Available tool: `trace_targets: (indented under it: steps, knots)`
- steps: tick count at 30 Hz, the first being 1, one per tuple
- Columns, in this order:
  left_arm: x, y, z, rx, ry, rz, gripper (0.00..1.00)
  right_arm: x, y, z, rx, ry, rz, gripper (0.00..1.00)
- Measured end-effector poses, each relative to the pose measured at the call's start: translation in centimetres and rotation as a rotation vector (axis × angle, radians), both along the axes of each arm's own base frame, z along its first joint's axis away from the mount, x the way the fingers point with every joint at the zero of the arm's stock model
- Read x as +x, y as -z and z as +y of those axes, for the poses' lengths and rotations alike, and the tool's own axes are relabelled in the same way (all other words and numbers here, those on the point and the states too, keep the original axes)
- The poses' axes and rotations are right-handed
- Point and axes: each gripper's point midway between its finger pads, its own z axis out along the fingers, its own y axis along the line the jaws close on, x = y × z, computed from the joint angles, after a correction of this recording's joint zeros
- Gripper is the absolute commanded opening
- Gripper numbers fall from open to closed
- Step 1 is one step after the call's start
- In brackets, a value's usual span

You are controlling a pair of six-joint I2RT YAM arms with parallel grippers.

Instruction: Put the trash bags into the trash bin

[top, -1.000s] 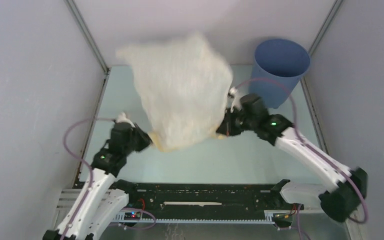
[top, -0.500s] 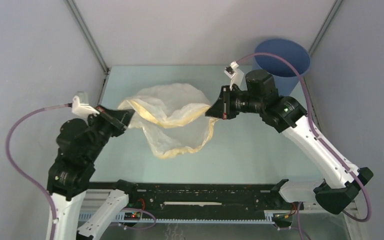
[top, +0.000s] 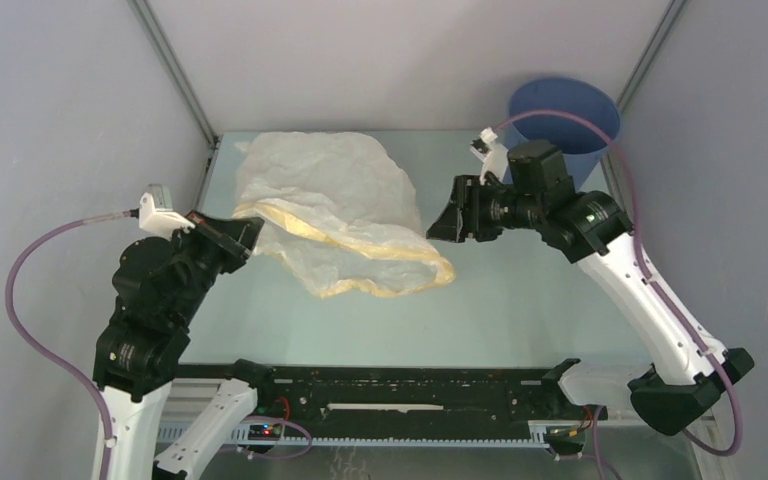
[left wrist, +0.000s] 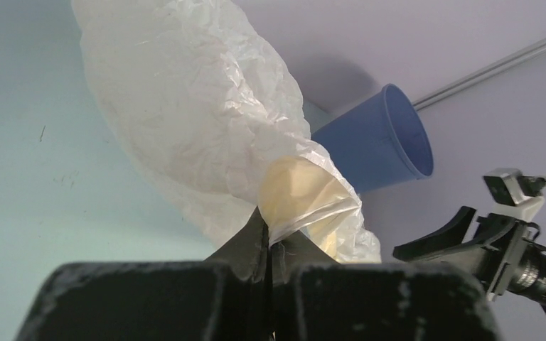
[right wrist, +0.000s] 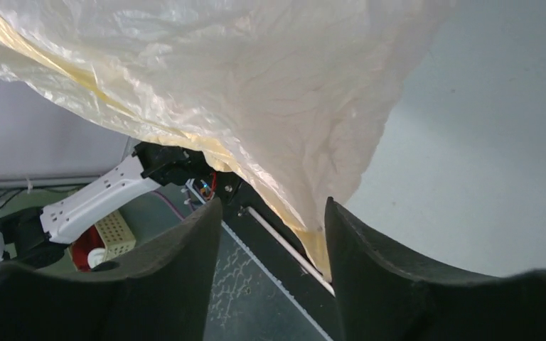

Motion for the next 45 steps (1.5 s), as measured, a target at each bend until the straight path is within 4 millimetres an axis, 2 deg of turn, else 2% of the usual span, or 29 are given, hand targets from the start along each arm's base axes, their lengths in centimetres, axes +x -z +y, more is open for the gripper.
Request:
trace_targets:
  steps: [3,5,10,15,20,23,27,31,34,39,44,45]
  knots:
    - [0.1,0.8,0.0,0.008,0.0,0.026,0.0,0.3,-0.7,-1.8,-0.018,0.047,-0.018,0.8]
    - [0.1,1.3,0.0,0.014,-0.002,0.045,0.0,0.8,-1.8,-3.3,-0.014,0.093,-0.047,0.9]
    - [0.2,2.4,0.3,0.04,-0.013,0.088,0.0,2.7,-4.4,-7.8,-0.008,0.262,-0.121,0.91]
    - [0.4,3.5,0.1,0.067,-0.002,0.133,0.0,6.5,-4.3,-15.4,-0.055,0.597,-0.115,0.92]
    - [0.5,4.3,-0.3,0.079,0.026,0.155,0.0,9.3,-3.8,-22.8,-0.105,0.907,-0.073,0.93]
    - [0.6,4.7,-0.8,0.086,0.053,0.169,0.0,10.9,-4.0,-26.2,-0.143,1.044,-0.068,0.94]
    - [0.9,5.3,-1.3,0.113,0.09,0.19,0.0,13.2,-3.3,-28.8,-0.183,1.13,-0.051,0.94]
    - [1.4,5.9,-1.5,0.159,0.111,0.222,0.0,16.4,-0.7,-31.2,-0.235,1.187,0.018,0.91]
    - [1.6,5.2,-1.4,0.19,0.12,0.216,0.0,18.8,1.8,-32.7,-0.277,1.215,0.079,0.88]
    - [2.1,3.3,-1.2,0.222,0.118,0.173,0.0,21.2,6.4,-33.7,-0.337,1.216,0.173,0.81]
    - [2.3,3.3,-1.3,0.224,0.119,0.175,0.0,22.1,8.5,-33.9,-0.361,1.208,0.223,0.76]
    - [2.5,3.3,-1.4,0.223,0.122,0.178,0.0,22.1,8.7,-33.9,-0.362,1.207,0.226,0.72]
